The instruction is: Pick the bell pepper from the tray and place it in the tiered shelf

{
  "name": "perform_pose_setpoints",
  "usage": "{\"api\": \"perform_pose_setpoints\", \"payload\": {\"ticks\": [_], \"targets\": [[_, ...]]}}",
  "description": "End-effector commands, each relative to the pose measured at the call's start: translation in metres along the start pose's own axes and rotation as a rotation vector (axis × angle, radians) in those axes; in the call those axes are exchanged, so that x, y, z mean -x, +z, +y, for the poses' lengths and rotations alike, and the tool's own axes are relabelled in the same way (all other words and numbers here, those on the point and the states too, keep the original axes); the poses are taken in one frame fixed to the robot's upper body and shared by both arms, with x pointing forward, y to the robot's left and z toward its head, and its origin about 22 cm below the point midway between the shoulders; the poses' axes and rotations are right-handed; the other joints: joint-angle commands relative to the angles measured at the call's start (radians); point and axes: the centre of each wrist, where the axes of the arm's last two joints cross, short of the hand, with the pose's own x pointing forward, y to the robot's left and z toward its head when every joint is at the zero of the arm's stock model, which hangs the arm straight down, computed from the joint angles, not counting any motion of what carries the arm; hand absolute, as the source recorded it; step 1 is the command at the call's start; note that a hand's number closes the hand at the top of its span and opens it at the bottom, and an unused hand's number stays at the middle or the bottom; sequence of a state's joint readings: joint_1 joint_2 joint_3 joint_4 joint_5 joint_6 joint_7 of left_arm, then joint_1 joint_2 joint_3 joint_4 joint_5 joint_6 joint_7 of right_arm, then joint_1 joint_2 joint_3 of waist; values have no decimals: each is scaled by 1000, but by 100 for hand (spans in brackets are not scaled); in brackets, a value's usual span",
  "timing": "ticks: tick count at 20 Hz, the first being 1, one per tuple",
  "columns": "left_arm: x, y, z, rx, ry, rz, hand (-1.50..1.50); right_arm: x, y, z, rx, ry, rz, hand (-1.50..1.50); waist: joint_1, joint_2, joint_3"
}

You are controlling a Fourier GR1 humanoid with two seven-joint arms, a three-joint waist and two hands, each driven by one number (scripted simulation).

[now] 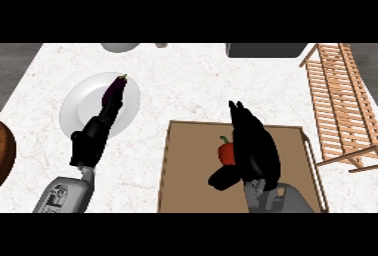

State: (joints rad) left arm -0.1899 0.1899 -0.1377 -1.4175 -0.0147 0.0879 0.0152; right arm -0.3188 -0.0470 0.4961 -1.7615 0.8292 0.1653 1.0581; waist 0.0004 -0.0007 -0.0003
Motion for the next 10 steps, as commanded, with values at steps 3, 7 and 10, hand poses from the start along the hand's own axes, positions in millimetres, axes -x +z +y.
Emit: {"api": "perform_pose_setpoints", "payload": {"ticks": [3, 7, 10], "targets": [[6, 9, 0, 4, -3, -11, 0, -2, -11, 16, -26, 33, 84, -150, 3, 0, 0], [-6, -5, -12, -2, -12, 5, 0, 8, 2, 24, -39, 73, 101, -150, -2, 0, 0], [-3, 16, -20, 8, 22, 7, 0, 14, -14, 7, -25, 75, 123, -150, 1, -1, 0]]}}
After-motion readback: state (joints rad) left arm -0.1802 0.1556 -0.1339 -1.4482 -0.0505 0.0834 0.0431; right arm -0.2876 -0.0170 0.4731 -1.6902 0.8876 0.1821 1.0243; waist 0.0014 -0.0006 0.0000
